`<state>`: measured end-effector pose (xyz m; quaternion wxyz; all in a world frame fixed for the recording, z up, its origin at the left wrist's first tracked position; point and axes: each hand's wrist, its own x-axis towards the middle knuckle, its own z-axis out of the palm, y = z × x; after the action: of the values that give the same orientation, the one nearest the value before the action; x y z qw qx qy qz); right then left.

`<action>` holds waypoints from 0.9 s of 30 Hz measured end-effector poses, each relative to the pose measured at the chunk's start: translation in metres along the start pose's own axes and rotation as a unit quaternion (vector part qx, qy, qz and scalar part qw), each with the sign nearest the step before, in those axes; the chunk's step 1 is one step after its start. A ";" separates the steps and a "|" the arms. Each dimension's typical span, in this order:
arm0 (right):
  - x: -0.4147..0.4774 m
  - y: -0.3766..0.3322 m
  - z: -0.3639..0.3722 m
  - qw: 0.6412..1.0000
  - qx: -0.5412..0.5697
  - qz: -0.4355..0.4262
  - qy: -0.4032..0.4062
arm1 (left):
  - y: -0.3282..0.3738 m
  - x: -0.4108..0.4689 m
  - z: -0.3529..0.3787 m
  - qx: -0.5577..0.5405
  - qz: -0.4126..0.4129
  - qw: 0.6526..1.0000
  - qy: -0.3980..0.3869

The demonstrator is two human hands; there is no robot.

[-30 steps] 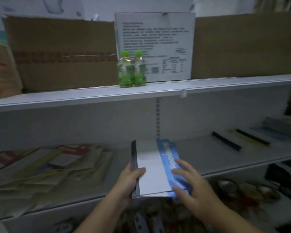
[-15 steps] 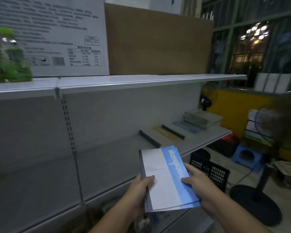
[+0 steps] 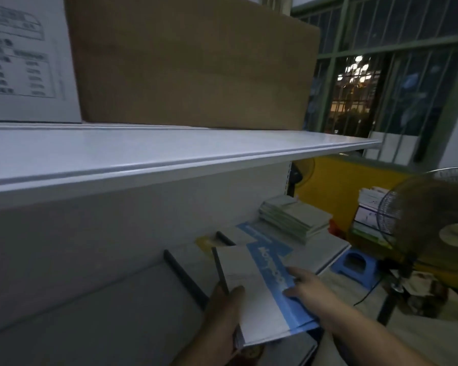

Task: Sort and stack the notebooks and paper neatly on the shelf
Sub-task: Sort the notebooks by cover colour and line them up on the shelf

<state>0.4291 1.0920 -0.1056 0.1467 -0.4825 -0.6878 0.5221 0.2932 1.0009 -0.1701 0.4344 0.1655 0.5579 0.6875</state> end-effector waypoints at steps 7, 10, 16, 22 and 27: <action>0.080 -0.021 -0.046 0.991 -0.129 -0.032 0.033 | 0.017 0.066 0.046 0.093 -0.074 0.992 0.031; 0.119 -0.025 -0.054 0.979 -0.197 -0.044 0.004 | 0.021 0.088 0.060 0.140 -0.036 0.989 0.041; 0.215 -0.018 -0.062 0.972 -0.206 -0.092 -0.058 | 0.033 0.122 0.092 0.162 0.001 0.982 0.101; 0.254 -0.007 -0.053 0.941 -0.287 -0.164 -0.071 | 0.010 0.144 0.111 0.285 -0.001 0.949 0.134; 0.258 0.008 -0.049 0.935 -0.264 -0.232 -0.056 | -0.027 0.148 0.117 0.476 0.037 0.863 0.168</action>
<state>0.3414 1.3312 -0.1705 0.0918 -0.3008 -0.9008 0.2994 0.3035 1.1898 -0.1946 0.1770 0.2544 0.8752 0.3714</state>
